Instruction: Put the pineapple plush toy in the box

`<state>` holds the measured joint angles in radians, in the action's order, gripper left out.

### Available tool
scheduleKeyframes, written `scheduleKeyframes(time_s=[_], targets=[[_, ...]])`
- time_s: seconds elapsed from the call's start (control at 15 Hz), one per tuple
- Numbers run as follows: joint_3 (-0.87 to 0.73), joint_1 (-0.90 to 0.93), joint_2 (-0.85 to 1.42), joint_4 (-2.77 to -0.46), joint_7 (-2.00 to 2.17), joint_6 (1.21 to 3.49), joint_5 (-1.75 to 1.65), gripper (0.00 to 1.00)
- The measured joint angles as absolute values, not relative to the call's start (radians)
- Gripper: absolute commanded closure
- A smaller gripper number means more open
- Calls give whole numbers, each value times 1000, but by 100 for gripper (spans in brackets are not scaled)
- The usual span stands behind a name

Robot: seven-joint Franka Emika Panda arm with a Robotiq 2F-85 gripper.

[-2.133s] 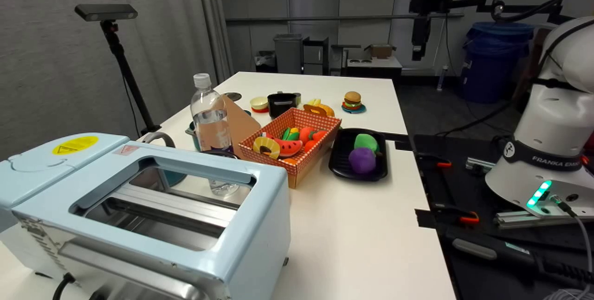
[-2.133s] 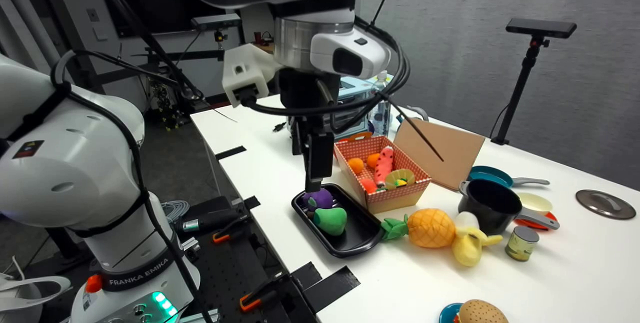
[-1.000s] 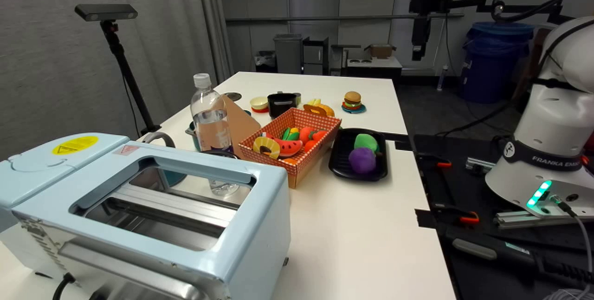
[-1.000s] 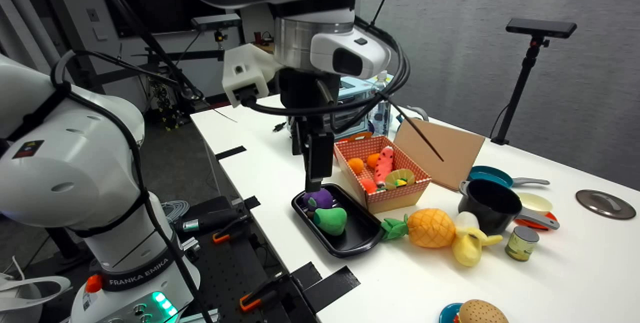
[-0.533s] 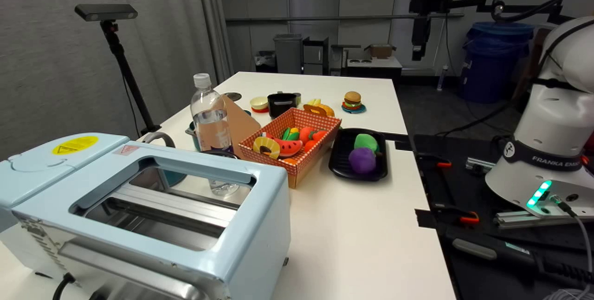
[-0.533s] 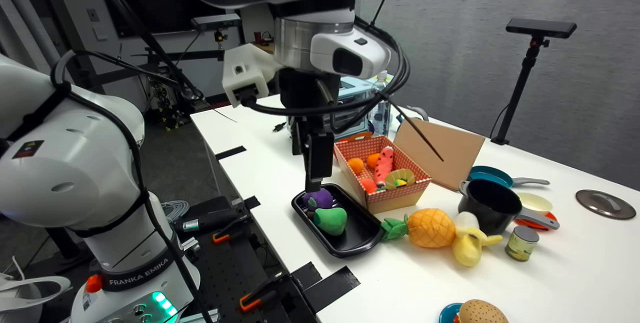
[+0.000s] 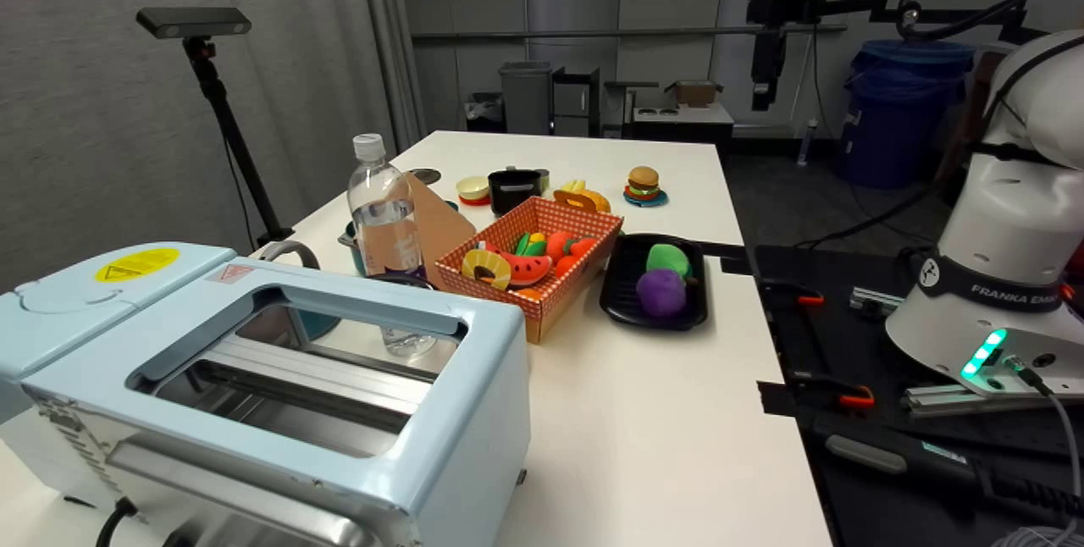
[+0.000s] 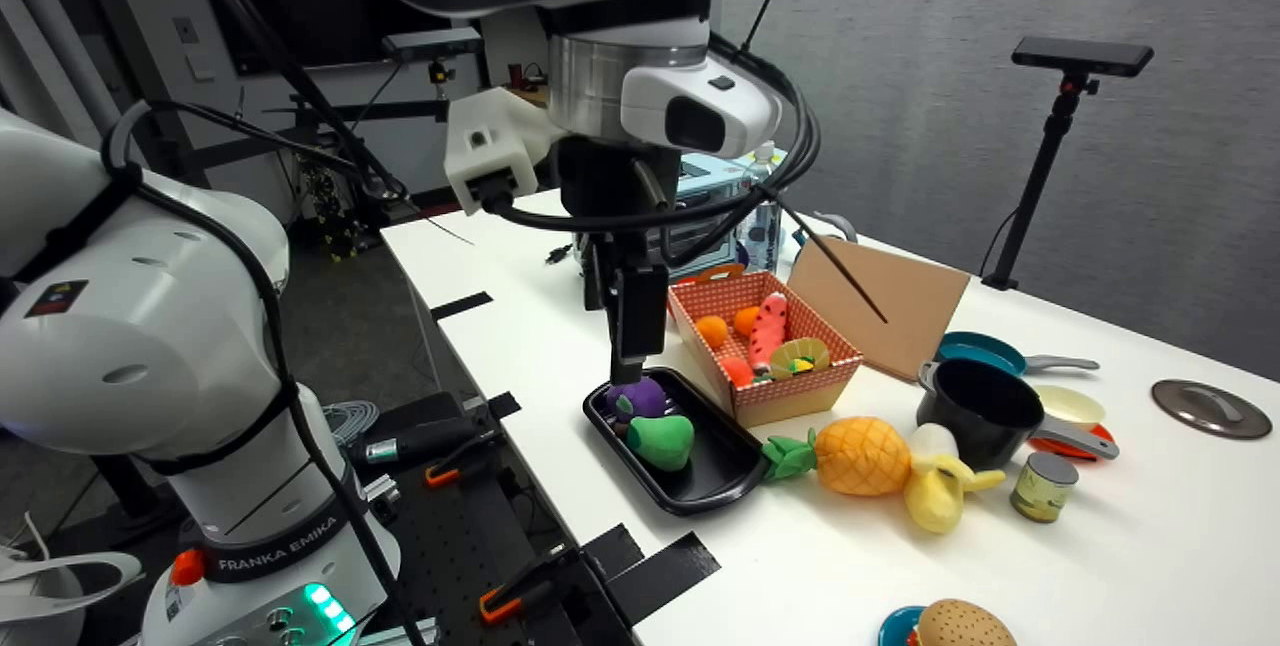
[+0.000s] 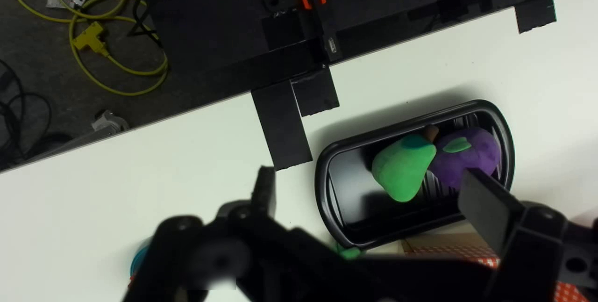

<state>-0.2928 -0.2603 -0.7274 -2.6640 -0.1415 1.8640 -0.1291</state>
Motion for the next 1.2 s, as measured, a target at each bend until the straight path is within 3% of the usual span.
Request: scheduleKeyframes(time_s=[1.2], targets=[[-270, -261, -708, -2664, -144, 1856, -240, 0]])
